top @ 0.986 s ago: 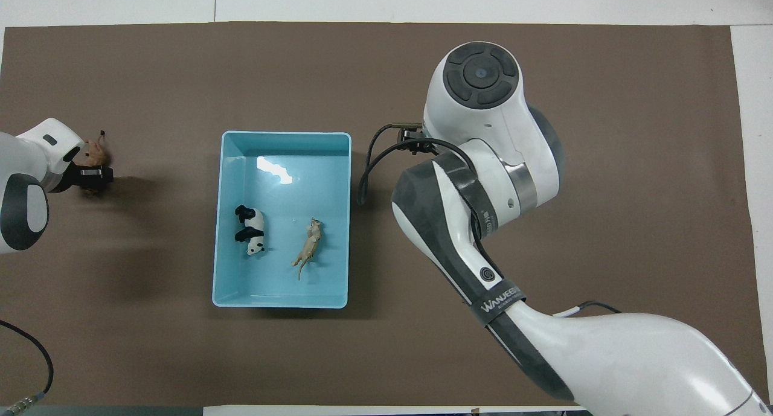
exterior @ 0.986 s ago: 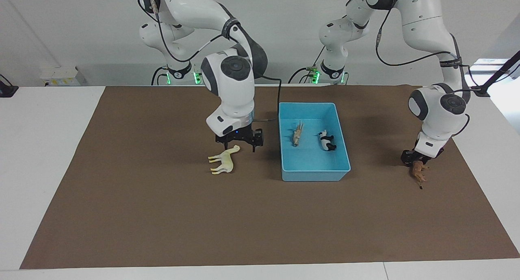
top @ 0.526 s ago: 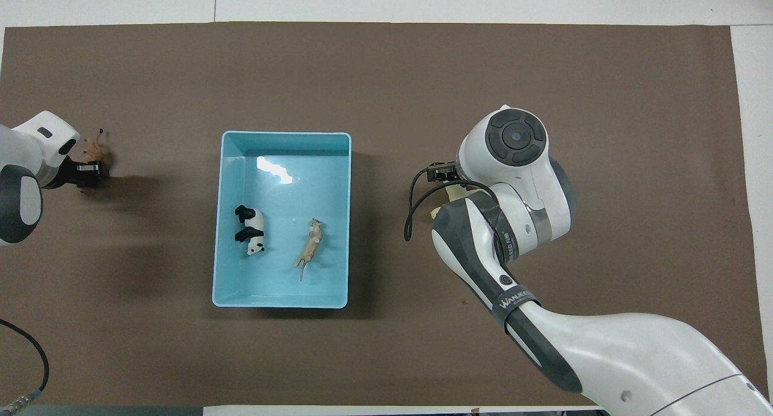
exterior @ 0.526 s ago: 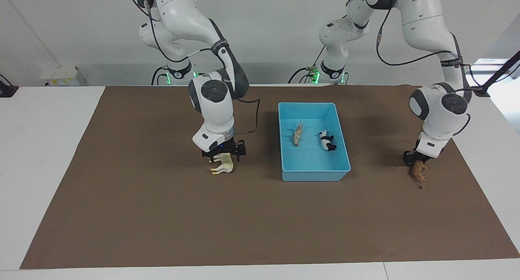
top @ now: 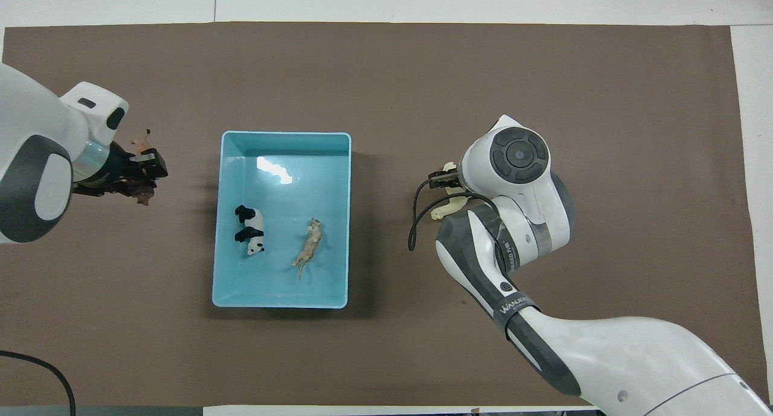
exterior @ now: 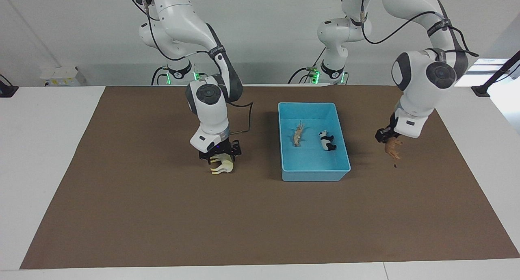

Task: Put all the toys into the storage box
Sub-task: 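Place the brown deer in the box with the left gripper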

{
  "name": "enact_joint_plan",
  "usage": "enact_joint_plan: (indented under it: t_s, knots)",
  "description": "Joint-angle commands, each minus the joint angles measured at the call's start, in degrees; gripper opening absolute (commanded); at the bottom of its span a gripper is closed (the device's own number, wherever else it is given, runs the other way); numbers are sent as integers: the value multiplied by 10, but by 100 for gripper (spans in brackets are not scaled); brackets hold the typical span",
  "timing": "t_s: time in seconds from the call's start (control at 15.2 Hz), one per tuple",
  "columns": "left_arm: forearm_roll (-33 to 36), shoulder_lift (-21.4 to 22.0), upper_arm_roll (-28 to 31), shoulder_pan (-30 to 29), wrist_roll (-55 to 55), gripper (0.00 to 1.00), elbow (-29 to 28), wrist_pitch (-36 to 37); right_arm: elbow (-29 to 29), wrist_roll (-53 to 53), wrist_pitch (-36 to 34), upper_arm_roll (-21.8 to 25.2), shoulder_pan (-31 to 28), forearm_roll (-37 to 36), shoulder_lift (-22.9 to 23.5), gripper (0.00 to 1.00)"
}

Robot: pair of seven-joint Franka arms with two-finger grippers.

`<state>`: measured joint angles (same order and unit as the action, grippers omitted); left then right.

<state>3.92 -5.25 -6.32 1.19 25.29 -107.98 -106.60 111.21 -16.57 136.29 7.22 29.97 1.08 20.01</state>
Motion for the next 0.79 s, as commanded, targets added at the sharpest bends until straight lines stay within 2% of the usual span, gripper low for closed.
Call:
enact_joint_plan:
  t_s: [0.0,0.13,0.26,0.33,0.39,0.46,0.53,0.59,0.66,0.72]
  knots:
    - [-28,23,10,85,132,0,-43,-3,14,10,33,-4,-1,-6,5,100]
    - [-29,42,10,125,178,0,-84,-18,14,11,35,-4,-1,-12,6,100]
    - [-31,52,10,163,221,0,-109,-38,14,11,35,-4,-1,-15,6,95]
    - [-33,53,10,173,246,3,-111,-43,14,13,37,-4,-2,-15,6,80]
    - [-35,53,10,178,252,39,-111,-39,15,19,41,-4,-2,-15,6,67]
    - [-35,54,10,181,254,78,-109,-32,22,24,55,-4,-2,-15,6,50]
    - [-35,60,10,180,249,100,-105,-15,34,25,76,-4,-3,-15,6,31]
    - [-35,71,10,174,245,100,-95,-2,44,25,97,-4,-4,-15,6,13]
    - [-34,87,14,169,242,100,-87,11,51,23,104,-4,-4,-15,6,0]
    - [-34,97,17,160,229,100,-84,21,52,21,105,-4,-3,-15,6,0]
